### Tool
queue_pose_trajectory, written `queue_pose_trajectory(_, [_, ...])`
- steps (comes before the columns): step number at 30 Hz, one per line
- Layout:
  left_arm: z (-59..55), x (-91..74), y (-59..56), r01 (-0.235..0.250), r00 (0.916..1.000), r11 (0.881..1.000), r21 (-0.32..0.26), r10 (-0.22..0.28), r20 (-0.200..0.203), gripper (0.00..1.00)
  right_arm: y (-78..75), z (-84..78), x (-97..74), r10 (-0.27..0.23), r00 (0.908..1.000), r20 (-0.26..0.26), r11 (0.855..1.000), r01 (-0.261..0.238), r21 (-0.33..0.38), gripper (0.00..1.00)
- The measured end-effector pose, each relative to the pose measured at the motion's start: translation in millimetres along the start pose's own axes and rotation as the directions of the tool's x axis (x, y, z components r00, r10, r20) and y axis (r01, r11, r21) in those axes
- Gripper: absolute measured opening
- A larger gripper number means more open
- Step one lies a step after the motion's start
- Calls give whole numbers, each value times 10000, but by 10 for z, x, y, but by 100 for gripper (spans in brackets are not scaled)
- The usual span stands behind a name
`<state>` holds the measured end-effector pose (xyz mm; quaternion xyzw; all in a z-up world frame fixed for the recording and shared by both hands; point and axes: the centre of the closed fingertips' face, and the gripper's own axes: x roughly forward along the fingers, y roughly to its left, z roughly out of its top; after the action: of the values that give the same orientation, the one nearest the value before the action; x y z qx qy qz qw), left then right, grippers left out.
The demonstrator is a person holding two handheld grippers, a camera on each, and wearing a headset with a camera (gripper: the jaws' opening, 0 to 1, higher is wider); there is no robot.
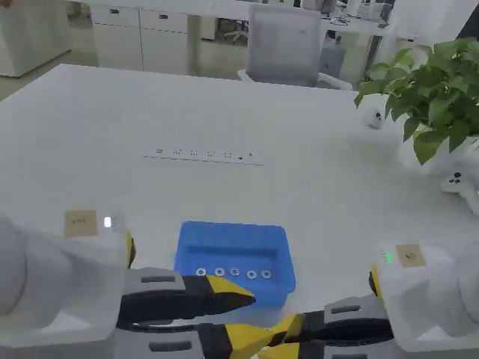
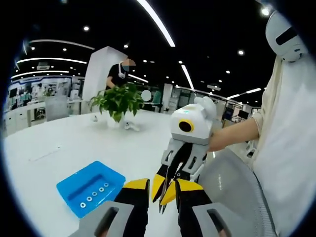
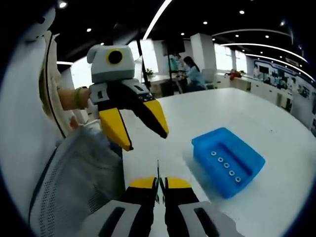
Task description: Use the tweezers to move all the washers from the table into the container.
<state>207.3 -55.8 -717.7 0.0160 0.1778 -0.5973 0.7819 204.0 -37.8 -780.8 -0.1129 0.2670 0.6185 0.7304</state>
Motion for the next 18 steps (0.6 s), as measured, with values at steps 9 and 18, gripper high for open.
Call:
queue_pose_trajectory(9, [-137,208,-157,1150,9879,9919,547,-1084,-1112,10,125,-169,21,-52,9960,-890,9980,-4,-626,3])
queue_pose_trajectory(18, [-251,219,-143,1397,9712,9774,1587,-1040,-2143,0,77,-271,66,-314,9851,-1691,9885,56,-1508,3])
